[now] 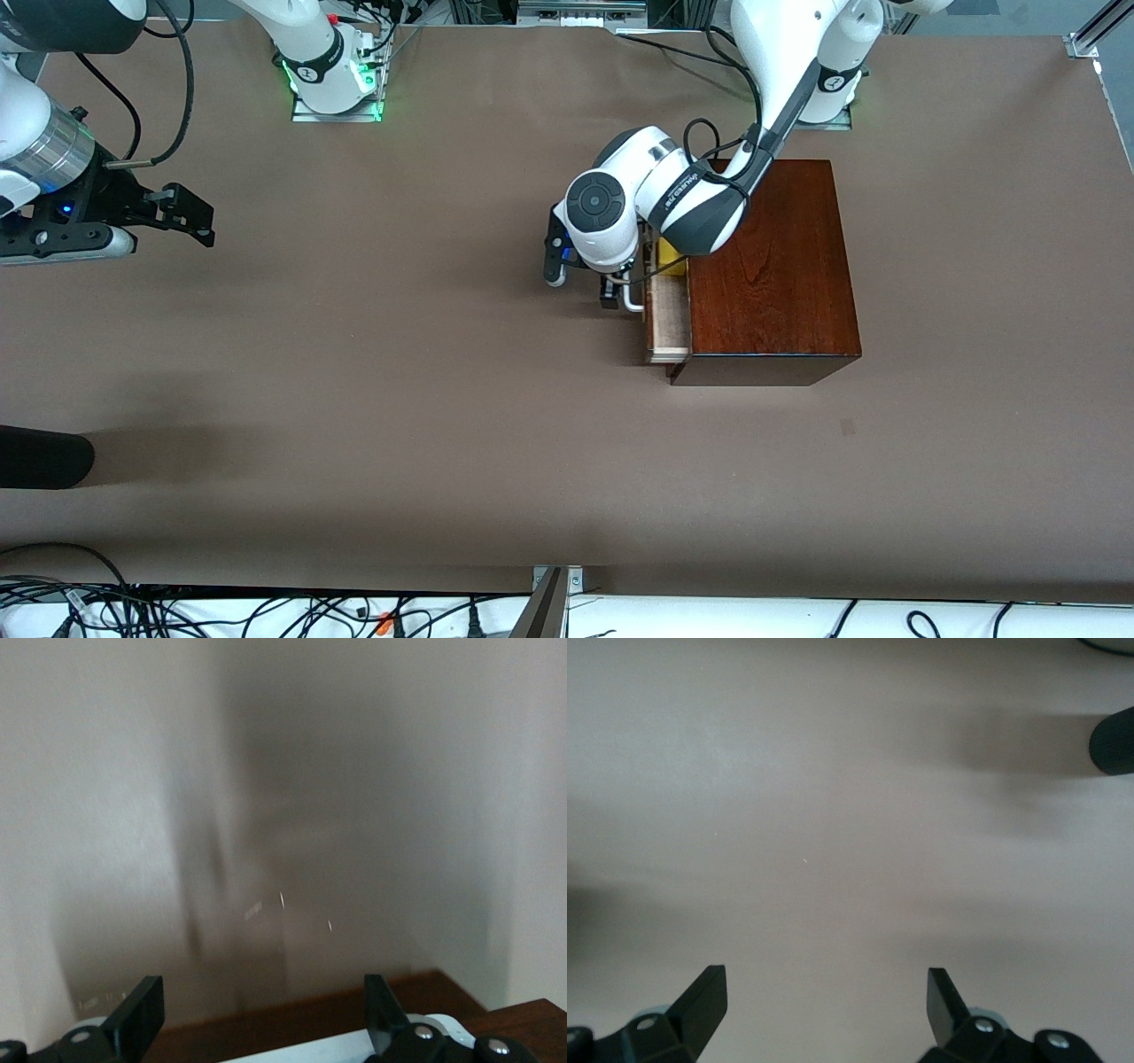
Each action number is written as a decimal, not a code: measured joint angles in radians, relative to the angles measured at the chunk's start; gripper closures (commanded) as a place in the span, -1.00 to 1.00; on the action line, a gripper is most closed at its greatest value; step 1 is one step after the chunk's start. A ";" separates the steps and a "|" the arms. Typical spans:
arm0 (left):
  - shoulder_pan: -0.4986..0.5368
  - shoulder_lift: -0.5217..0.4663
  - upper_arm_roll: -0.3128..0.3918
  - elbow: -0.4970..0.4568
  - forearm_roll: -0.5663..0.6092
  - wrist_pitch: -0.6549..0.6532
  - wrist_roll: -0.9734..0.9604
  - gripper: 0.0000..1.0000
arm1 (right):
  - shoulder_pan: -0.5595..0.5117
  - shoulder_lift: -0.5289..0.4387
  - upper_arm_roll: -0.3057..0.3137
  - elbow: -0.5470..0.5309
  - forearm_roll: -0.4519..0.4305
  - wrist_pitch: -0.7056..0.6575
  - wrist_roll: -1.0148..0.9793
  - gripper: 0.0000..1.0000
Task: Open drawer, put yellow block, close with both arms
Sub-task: 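Push the drawer front with the left gripper into the box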
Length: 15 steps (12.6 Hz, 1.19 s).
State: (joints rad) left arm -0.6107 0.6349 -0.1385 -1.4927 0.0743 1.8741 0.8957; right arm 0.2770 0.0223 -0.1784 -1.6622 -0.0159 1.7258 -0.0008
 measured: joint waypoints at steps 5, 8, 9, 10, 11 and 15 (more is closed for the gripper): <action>0.026 -0.002 0.011 0.014 0.052 -0.101 0.002 -1.00 | 0.000 0.003 0.007 0.002 0.004 0.030 0.000 -1.00; 0.035 -0.004 0.010 0.020 0.052 -0.113 0.004 -1.00 | 0.001 0.006 0.008 0.002 0.013 0.034 0.000 -1.00; 0.035 -0.004 0.010 0.021 0.052 -0.113 0.004 -1.00 | 0.001 0.006 0.008 0.002 0.022 0.036 0.000 -1.00; 0.035 -0.005 0.010 0.023 0.052 -0.114 0.004 -1.00 | 0.001 0.006 0.008 0.002 0.025 0.037 0.000 -1.00; 0.035 -0.008 0.010 0.029 0.052 -0.115 0.004 -1.00 | 0.001 0.006 0.008 0.002 0.026 0.038 0.001 -1.00; 0.037 -0.046 0.010 0.095 -0.052 -0.137 -0.102 -1.00 | 0.001 0.006 0.008 0.002 0.026 0.039 0.001 -1.00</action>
State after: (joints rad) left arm -0.5740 0.5894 -0.1281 -1.3978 0.0219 1.7374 0.7939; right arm 0.2777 0.0284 -0.1701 -1.6599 0.0106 1.7647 0.0000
